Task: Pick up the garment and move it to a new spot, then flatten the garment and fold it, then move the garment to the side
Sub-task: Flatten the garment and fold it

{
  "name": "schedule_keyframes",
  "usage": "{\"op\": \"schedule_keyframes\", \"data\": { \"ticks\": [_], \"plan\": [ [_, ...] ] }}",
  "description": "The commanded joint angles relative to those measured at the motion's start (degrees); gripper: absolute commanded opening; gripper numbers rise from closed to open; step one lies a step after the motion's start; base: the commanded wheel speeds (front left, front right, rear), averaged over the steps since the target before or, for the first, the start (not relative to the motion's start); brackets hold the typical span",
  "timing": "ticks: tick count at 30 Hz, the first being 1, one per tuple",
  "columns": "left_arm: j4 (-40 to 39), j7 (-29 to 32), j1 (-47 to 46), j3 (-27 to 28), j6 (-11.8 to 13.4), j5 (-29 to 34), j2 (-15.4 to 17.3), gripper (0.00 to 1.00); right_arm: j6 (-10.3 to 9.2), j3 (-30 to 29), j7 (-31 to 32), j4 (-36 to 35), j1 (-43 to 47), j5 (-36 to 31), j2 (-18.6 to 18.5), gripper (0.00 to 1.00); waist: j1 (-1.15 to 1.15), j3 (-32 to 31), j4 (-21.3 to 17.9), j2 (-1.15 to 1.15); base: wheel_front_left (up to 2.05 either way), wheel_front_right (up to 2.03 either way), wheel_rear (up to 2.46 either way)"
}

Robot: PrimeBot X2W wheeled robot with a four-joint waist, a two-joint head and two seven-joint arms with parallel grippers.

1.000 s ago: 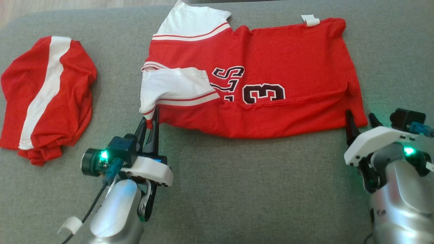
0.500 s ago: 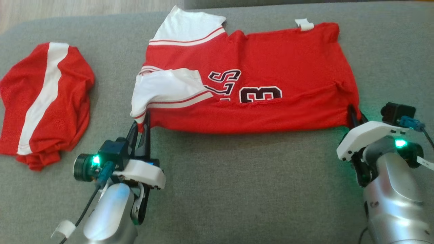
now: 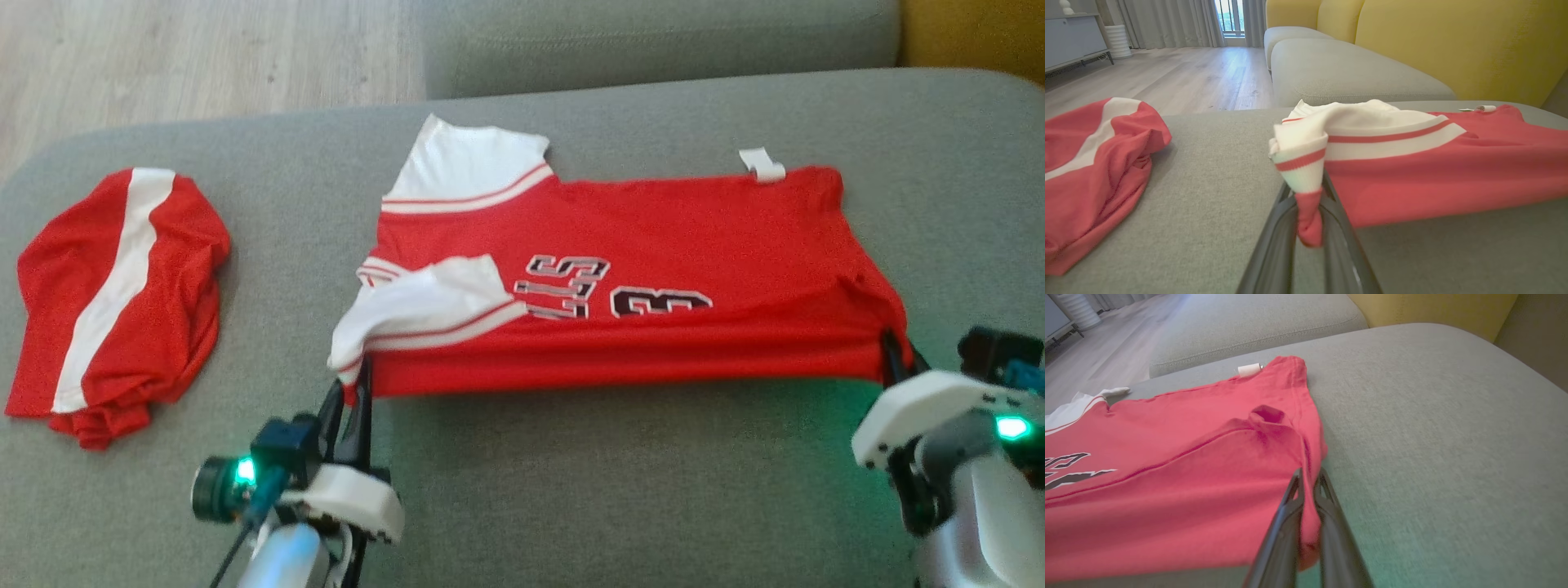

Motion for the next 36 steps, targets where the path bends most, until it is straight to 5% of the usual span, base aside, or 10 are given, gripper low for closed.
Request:
{"op": "schedule_keyframes", "data": {
  "ticks": [1, 11, 12, 13, 14, 15, 16, 17, 29, 36],
  "plan": [
    [-1.8, -0.2, -0.8, 2.0, 0.6, -0.5, 1.7, 0.0, -0.05, 1.1, 0.4, -3.1, 0.0, 0.5, -0.4, 0.0, 0.01, -0.9, -0.6, 0.0, 0.0, 0.0, 0.0],
    [-4.5, 1.6, 5.7, 0.5, 1.7, -1.3, 1.5, 0.0, -0.05, 0.3, 5.2, -10.7, 9.6, 3.9, -0.4, 0.0, 0.01, -3.7, -2.0, 0.0, 0.0, 0.0, 0.0],
    [-4.6, 1.7, 5.9, 0.4, 1.7, -1.3, 1.5, 0.0, -0.05, 0.3, 5.3, -11.0, 9.9, 4.0, -0.4, 0.44, 0.01, -3.7, -2.1, 0.0, 0.0, 0.0, 0.0],
    [-4.6, 1.8, 6.0, 0.2, 1.8, -1.2, 1.5, 0.0, -0.05, 0.5, 5.5, -11.3, 10.1, 4.2, -0.4, 1.0, 0.01, -3.7, -2.2, 0.0, 0.0, 0.0, 0.0],
    [-4.6, 2.0, 6.0, 0.1, 1.8, -1.2, 1.6, 0.0, -0.05, 0.7, 5.5, -11.6, 10.1, 4.5, -0.4, 1.0, 0.01, -3.7, -2.2, 0.0, 0.0, 0.0, 0.0],
    [-4.6, 2.2, 5.9, 0.0, 1.9, -1.1, 1.6, 0.3, -0.05, 0.9, 5.4, -12.0, 10.1, 4.5, -0.4, 1.0, 0.01, -3.7, -2.3, 0.0, 0.0, 0.0, 0.0],
    [-4.6, 2.2, 5.8, -0.1, 2.0, -1.1, 1.7, 0.82, -0.05, 0.8, 5.2, -12.6, 10.0, 4.4, -0.4, 1.0, 0.01, -3.6, -2.3, 0.0, 0.0, 0.0, 0.0],
    [-4.6, 2.2, 5.7, -0.1, 2.2, -1.0, 1.7, 1.0, -0.05, 0.7, 4.9, -13.2, 9.7, 4.4, -0.4, 1.0, 0.01, -3.5, -2.4, 0.0, 0.0, 0.0, 0.0],
    [-11.3, -0.1, 0.2, 2.9, 2.4, -1.0, 4.1, 1.0, -0.05, -1.4, -1.8, -21.0, 2.7, 2.6, -0.4, 1.0, 0.01, 0.7, -3.2, 0.0, 0.0, 0.0, 0.0],
    [-15.2, 4.5, -13.3, 3.9, -2.9, -2.0, 8.6, 1.0, -0.05, 0.6, -2.1, -23.0, -3.5, 1.4, -0.4, 1.0, 0.01, 7.3, -4.1, 0.0, 0.0, 0.0, 0.0]
  ]
}}
